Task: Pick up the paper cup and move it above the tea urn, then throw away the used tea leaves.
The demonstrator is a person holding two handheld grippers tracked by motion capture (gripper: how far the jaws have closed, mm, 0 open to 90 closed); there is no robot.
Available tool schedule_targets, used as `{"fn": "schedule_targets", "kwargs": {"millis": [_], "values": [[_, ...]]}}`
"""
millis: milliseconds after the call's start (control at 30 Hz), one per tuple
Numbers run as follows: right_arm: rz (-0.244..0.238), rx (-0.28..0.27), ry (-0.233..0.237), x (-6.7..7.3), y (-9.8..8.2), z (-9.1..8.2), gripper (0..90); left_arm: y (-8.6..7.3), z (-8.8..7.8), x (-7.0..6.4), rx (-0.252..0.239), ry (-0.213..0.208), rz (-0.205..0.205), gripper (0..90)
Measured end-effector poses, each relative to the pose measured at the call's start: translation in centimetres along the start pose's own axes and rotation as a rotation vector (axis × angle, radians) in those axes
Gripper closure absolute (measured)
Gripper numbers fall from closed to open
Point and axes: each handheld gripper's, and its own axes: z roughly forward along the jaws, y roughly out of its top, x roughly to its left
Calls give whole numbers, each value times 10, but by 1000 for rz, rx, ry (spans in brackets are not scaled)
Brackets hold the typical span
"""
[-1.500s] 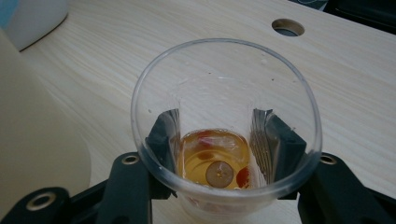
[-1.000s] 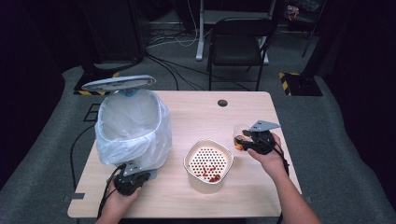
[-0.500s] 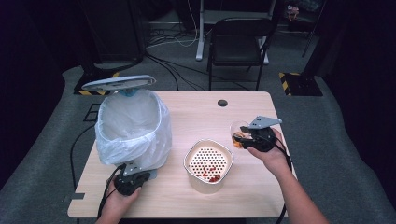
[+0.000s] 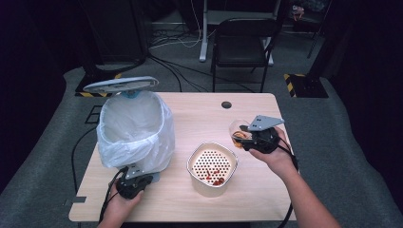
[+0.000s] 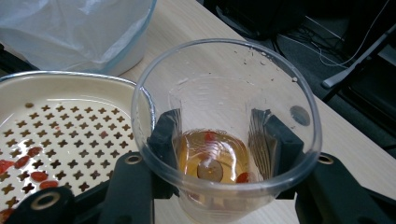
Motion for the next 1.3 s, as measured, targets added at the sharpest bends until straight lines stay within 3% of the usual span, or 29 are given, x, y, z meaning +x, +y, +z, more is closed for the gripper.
{"fn": "schedule_targets", "kwargs": {"millis": [467, 767, 1300], "values": [[-123, -5, 6, 15, 16, -5, 545, 0, 0, 0, 2, 1, 0, 900], [-226, 7, 33, 21, 22, -3, 546, 0, 0, 0, 3, 3, 0, 900], [-389, 55, 72, 19, 31, 3, 547, 0, 0, 0, 3, 2, 0, 900]]}}
